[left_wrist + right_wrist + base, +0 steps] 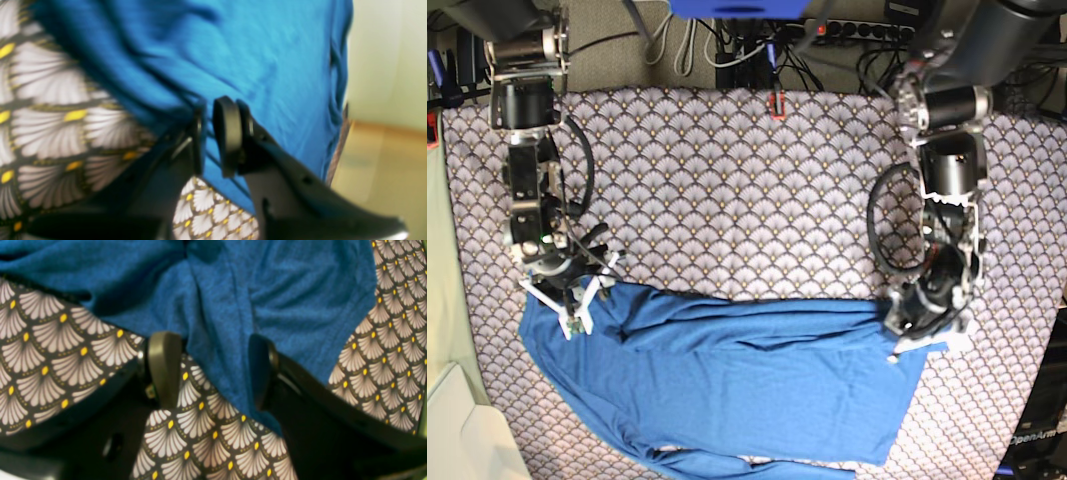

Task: Fold the T-shirt properly
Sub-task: 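Move the left gripper inward along the folded edge and regrasp it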

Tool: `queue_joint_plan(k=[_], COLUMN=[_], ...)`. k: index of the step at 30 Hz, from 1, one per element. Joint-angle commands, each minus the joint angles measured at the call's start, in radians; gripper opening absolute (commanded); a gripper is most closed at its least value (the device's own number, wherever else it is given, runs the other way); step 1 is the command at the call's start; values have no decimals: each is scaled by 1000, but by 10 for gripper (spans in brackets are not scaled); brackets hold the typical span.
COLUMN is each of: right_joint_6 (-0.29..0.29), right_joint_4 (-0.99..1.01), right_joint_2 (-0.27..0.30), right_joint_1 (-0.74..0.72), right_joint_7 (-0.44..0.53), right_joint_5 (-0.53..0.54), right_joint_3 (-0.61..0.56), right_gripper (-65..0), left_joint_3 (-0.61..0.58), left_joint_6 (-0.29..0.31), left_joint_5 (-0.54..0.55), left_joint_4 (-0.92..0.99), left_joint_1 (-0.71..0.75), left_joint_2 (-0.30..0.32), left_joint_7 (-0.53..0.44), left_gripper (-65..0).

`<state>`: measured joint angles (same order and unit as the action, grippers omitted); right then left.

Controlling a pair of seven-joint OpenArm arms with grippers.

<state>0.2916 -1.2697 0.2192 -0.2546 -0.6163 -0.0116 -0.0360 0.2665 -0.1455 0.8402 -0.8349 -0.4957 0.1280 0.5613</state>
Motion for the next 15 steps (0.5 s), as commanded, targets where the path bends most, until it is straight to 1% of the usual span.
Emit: queue_joint_plan(k=[1,5,7,9,11,13,15], right_joint_6=[-1,-1,-1,-1,-1,-1,-1], right_joint_4=[-15,-15,-15,-15,-15,-15,-15], right_joint_2=[12,12,12,13,13,13,13], right_joint_1=[-27,-25,-25,-25,-25,-25,-25], right_joint_7=[19,19,19,19,19,19,19], right_joint_5=[5,5,5,5,5,5,5], right_joint_3=[2,2,2,2,5,5,5], right_gripper=[-314,-314,-314,-314,-314,-314,-314], left_joint_3=[-48,-260,-401,-508,-565,-569,-569], left_joint_6=[14,7,7,5,5,5,5], left_joint_5=[17,12,-22,-75,-146,-209,-244], left_joint_4=[-34,-71,-87,-114,-139,-149,-148], left_joint_1=[-25,-33,-56,-71,-73,-71,-71], left_joint_2=[15,49,71,77,83,81,81], left_joint_7=[4,7,7,12,13,13,13], left_gripper=[-566,-569,-569,-569,-569,-569,-569])
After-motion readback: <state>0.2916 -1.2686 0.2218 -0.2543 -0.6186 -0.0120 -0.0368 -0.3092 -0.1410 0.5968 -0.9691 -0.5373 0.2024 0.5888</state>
